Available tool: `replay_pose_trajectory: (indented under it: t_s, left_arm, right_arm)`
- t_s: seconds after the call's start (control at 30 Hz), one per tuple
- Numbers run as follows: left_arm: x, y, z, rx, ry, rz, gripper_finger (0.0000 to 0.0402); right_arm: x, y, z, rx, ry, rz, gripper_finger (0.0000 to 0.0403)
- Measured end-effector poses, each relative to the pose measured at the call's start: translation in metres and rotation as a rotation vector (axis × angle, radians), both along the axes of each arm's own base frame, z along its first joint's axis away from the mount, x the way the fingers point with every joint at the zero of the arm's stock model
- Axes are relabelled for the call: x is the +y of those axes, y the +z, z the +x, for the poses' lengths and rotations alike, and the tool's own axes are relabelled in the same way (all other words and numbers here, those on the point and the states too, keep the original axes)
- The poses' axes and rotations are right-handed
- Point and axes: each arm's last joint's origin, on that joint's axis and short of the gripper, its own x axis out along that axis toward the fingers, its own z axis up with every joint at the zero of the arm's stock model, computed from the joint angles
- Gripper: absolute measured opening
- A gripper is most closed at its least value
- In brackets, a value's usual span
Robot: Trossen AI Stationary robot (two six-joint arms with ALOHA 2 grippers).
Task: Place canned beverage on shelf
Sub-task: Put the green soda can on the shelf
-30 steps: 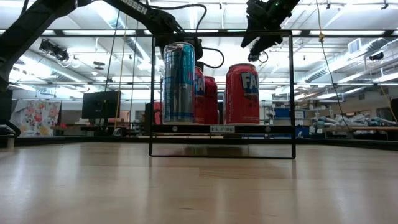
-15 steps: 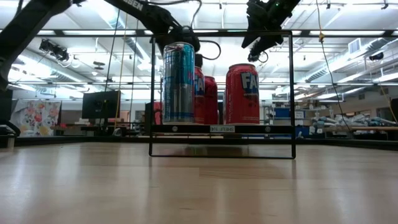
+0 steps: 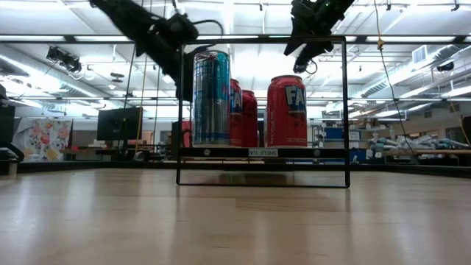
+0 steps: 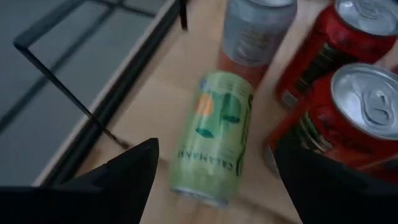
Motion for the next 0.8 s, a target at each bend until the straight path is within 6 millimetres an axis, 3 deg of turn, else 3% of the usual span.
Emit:
replay_pose_trajectory:
  t_s: [0.23, 0.47, 0.8]
  left_arm:
    - [0.007, -0.032, -0.003, -0.155, 0.036, 0.088, 0.0329]
    - [0.018, -0.054, -0.004, -0.275, 0.019, 0.005, 0.0329]
    - [0.017, -0.078, 0.006, -0.247, -0.019, -0.024, 0.033]
  right_arm:
    - [0.001, 0.0, 0.001, -0.005, 0.021, 0.003, 0.0348]
    - [0.001, 0.0, 0.001, -0.011, 0.016, 0.01, 0.0348]
    - [0.001, 0.0, 0.0, -0.007, 0.007, 0.021, 0.0348]
